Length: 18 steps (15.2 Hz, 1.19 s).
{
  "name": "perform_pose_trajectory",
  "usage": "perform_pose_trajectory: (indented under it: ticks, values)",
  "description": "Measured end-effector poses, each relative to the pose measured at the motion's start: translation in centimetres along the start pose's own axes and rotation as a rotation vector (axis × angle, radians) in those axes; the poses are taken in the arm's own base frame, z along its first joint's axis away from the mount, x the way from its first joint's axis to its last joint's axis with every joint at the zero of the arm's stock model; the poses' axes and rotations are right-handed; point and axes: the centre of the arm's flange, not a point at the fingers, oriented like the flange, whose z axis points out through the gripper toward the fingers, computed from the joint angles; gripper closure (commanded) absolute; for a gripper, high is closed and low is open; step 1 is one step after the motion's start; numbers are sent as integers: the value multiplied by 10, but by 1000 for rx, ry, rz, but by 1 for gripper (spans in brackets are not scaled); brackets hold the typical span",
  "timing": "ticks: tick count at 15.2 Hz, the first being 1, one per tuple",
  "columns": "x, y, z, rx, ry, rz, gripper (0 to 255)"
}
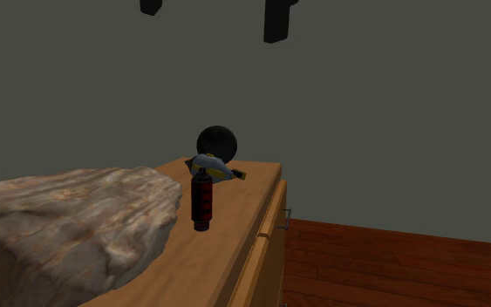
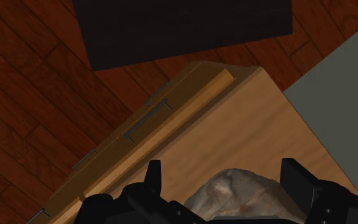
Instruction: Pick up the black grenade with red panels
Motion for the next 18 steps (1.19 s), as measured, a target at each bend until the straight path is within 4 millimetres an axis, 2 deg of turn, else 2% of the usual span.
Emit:
perform_pose_trajectory:
  ticks: [3,8,12,18]
  values:
    - [11,6,7,4,0,2,0]
    - [64,28,32,18,4,9,0]
    - [111,46,61,29,7,15,0]
    - [170,74,101,46,12,24,0]
